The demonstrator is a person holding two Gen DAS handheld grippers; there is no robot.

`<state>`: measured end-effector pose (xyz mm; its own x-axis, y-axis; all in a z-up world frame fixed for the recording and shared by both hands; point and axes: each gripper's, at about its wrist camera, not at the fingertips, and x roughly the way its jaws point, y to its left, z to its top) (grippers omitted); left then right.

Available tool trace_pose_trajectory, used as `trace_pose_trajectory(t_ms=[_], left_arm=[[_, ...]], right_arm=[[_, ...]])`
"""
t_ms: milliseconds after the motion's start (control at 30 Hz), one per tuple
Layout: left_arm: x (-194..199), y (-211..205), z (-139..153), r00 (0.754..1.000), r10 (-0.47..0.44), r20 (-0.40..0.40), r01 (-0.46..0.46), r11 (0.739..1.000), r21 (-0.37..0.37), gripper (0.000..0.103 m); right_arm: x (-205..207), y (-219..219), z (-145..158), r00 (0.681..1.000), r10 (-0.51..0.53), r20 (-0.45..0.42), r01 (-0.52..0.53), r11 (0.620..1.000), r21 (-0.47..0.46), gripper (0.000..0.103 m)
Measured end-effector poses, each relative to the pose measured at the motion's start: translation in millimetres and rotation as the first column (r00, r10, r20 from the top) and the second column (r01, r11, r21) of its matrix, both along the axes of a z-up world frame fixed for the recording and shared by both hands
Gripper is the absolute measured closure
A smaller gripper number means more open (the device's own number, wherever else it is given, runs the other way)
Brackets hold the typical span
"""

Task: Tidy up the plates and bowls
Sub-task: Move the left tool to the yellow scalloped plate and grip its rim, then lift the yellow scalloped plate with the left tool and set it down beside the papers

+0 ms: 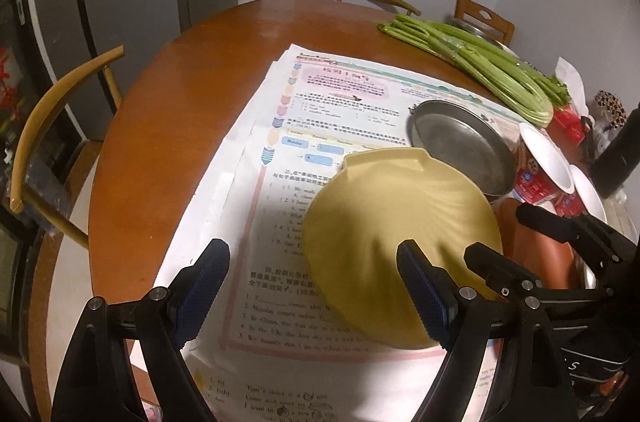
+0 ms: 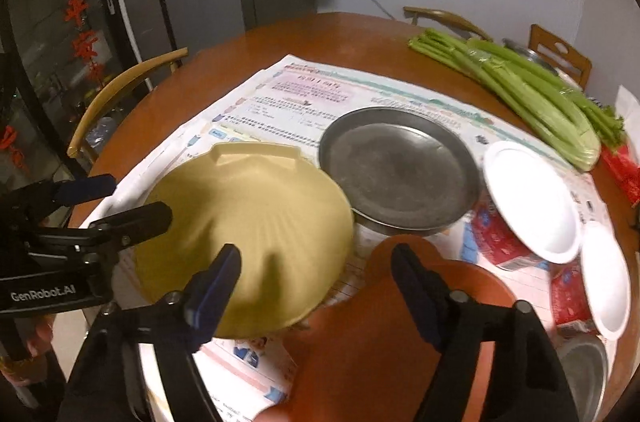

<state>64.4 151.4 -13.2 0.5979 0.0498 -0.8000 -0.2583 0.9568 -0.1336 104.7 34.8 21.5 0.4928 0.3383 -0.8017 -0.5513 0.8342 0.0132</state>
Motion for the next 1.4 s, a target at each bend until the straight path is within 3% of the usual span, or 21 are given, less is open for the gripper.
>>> trace_pose_trajectory(t_ms=[200,267,467,667,967,1200,1400], left_arm=[[3,-1,-4,1.000,-0.005,-0.014,0.005,1.000,-0.009,0.031],[5,0,-8,1.000,-0.004,-0.024,0.003,1.000,-0.028,0.048],[12,1,-20,0.999,-0.019,-0.043,0.015,0.996,-0.089,0.069],[11,5,-19,1.000,-0.003,-0.028,0.000,0.995,-0.104,0.069],[7,23,6,0.999,0.037,0.037,-0.033,0.995,-0.089,0.069],[25,36,17,0.997,0.061,0.053,-0.059,0.998,-0.039,0.069],[53,50,5,0.998,0.064,0.028,-0.063,0.998,-0.029,0.069]], right_arm=[[8,9,-6,1.000,0.012,0.001,-0.012,1.000,-0.022,0.037],[9,10,-6,1.000,0.022,-0.005,-0.022,1.000,-0.015,0.038],[8,18,-10,0.998,0.059,-0.016,-0.059,0.998,-0.026,0.039],[1,20,-8,0.997,0.073,-0.018,-0.074,0.997,-0.022,0.039],[-19,26,11,0.995,0.102,0.005,-0.103,0.994,0.028,0.039],[-17,40,19,0.994,0.106,0.012,-0.107,0.993,0.053,0.039],[-12,54,13,0.995,0.094,0.011,-0.095,0.995,0.041,0.039]])
